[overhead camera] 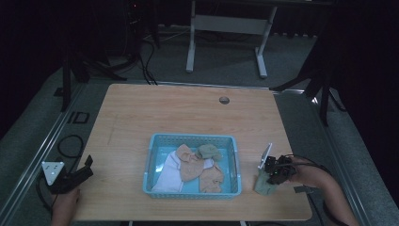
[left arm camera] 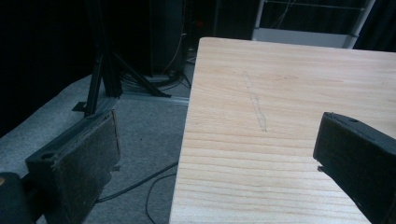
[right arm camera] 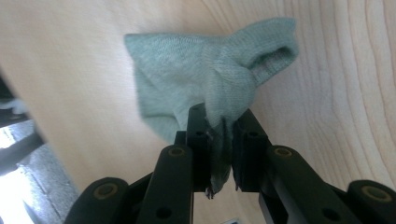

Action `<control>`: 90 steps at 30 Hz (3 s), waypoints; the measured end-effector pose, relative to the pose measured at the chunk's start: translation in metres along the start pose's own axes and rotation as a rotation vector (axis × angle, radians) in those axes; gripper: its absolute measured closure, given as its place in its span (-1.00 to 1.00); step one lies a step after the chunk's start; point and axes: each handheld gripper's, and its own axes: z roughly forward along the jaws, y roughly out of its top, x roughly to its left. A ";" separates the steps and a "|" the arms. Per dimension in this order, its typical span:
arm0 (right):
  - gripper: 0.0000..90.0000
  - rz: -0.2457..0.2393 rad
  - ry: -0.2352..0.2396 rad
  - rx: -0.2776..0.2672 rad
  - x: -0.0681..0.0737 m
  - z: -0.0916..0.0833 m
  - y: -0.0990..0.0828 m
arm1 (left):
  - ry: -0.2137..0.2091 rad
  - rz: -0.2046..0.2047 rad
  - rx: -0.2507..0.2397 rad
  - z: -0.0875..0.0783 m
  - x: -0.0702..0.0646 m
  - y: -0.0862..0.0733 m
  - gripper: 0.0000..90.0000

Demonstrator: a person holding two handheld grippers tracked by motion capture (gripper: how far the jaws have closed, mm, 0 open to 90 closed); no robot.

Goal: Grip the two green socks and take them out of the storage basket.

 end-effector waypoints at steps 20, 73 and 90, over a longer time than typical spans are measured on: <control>-0.03 -0.003 -0.091 -0.065 -0.010 -0.059 0.029 | -0.002 0.000 0.001 0.000 0.000 0.000 -0.98; 0.14 -0.324 -0.055 -0.040 0.016 -0.027 0.221 | -0.015 -0.001 -0.006 -0.001 0.001 0.000 -0.98; 0.85 -0.272 -0.116 -0.035 0.003 -0.030 0.218 | -0.014 -0.001 -0.006 -0.001 0.001 0.000 -0.98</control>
